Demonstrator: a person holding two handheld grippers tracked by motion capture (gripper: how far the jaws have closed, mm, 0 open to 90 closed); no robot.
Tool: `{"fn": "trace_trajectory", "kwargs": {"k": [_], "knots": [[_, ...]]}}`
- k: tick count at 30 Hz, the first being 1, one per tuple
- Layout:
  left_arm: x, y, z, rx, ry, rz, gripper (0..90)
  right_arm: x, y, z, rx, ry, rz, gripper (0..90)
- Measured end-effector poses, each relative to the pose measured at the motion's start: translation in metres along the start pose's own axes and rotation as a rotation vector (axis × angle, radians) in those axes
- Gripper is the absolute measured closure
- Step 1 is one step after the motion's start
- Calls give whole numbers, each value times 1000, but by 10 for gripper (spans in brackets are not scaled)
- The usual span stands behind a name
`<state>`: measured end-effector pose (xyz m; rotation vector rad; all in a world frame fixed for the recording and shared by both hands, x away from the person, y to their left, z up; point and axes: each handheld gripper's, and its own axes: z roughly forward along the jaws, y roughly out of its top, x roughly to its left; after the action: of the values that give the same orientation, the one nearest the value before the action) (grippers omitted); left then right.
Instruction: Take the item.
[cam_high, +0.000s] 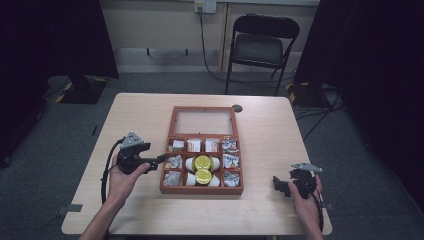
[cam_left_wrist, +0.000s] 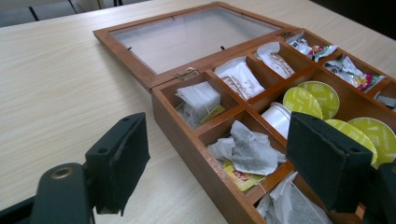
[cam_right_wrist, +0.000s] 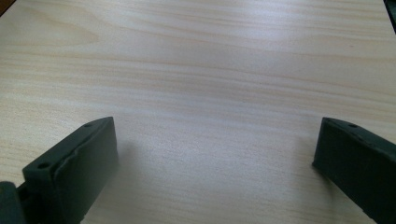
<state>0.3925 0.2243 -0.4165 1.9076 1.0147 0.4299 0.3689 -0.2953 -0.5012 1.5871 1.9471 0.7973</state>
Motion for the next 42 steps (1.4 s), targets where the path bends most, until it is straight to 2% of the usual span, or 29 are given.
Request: {"fn": "trace_trajectory", "kwargs": {"k": [2, 6, 9, 15, 18, 21, 24, 26, 30, 32, 35, 42], "knots": [[-1, 4, 1, -4, -6, 9, 212, 0, 0, 0, 0, 0, 0, 0], [-3, 8, 4, -28, -4, -2, 212, 0, 0, 0, 0, 0, 0, 0], [-3, 17, 10, -7, -25, 10, 212, 0, 0, 0, 0, 0, 0, 0], [-5, 30, 14, -9, -45, 32, 228, 0, 0, 0, 0, 0, 0, 0], [-7, 34, 17, 7, -60, 51, 243, 0, 0, 0, 0, 0, 0, 0], [-12, 34, 20, 0, -84, 47, 241, 0, 0, 0, 0, 0, 0, 0], [-19, 31, 24, 15, -98, 65, 241, 0, 0, 0, 0, 0, 0, 0], [-22, 28, 24, 7, -123, 67, 257, 0, 0, 0, 0, 0, 0, 0], [-28, 25, 26, 18, -128, 74, 268, 0, 0, 0, 0, 0, 0, 0], [-34, 23, 30, 34, -136, 90, 268, 0, 0, 0, 0, 0, 0, 0], [-41, 19, 38, 35, -163, 87, 268, 0, 0, 0, 0, -1, 1, 0], [-54, 22, 45, 49, -205, 107, 278, 0, 0, 0, 0, -2, 3, 0]]}}
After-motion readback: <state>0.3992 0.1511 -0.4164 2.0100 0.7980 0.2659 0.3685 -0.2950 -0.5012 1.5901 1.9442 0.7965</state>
